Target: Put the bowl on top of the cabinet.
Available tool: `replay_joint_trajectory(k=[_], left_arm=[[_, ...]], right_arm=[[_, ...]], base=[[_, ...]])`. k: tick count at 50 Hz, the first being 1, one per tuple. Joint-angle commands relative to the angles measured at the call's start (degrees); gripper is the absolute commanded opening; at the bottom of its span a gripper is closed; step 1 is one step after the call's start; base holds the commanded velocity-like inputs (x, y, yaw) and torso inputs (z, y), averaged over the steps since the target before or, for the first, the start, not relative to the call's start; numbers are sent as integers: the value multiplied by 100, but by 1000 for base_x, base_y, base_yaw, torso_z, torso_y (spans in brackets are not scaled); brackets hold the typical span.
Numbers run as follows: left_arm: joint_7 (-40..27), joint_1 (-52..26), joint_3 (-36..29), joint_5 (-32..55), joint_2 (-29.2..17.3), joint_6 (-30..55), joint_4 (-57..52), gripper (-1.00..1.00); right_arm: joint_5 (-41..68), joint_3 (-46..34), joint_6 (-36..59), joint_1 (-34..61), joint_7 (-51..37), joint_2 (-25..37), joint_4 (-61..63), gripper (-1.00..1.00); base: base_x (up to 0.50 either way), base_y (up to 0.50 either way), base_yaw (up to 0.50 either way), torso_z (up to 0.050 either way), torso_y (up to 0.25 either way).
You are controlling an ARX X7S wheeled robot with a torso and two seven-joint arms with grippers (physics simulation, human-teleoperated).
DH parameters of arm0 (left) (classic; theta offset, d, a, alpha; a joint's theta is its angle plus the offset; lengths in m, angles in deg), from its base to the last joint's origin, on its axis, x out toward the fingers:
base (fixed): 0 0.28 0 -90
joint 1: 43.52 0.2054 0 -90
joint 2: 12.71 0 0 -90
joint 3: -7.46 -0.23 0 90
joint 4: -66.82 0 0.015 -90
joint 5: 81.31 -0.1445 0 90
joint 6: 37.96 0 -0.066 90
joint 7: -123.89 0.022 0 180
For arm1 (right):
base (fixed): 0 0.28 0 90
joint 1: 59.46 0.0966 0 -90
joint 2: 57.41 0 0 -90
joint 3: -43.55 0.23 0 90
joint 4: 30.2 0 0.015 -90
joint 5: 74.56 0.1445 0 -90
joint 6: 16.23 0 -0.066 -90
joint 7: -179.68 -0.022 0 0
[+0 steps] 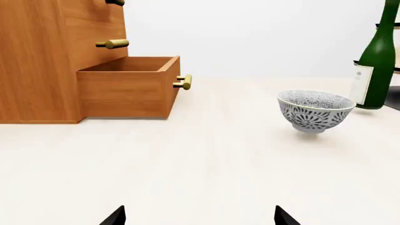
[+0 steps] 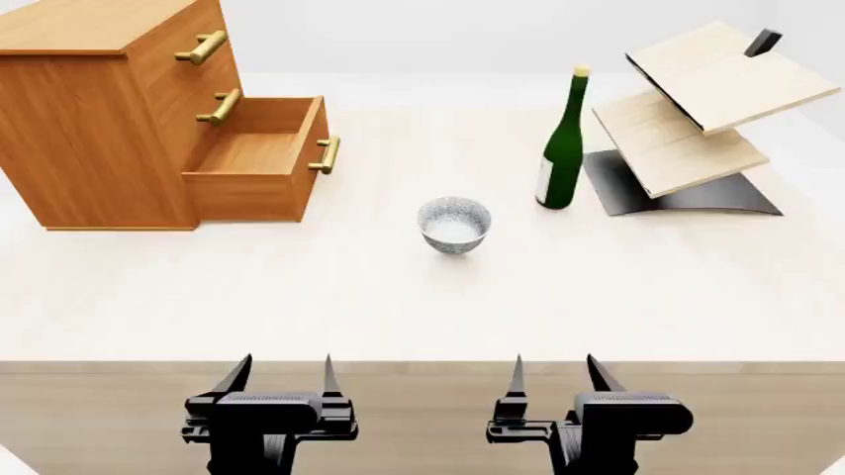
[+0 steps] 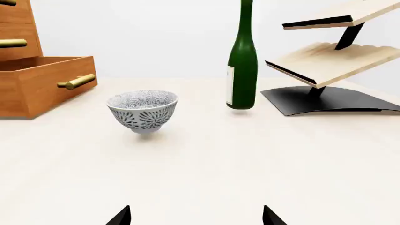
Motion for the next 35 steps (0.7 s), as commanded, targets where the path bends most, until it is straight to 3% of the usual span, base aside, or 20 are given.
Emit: replay_joint_trajectory(k=[1,25,35], left_arm=[[-104,4,-98,94,-93,3,-10,100],[-458,86,-442,404,-395,47,-313,100],[-640,613,-450,474,-531,64,-1806,100]], right_arm=[[63,-124,24,9,-122,90,-4,100],[317,-504,-3,24,-451,395,77,100],[58,-602,317,-598,-748,571,1908,100]], base=[[0,0,0,0,0],[0,0,0,0,0],[0,0,0,0,0]])
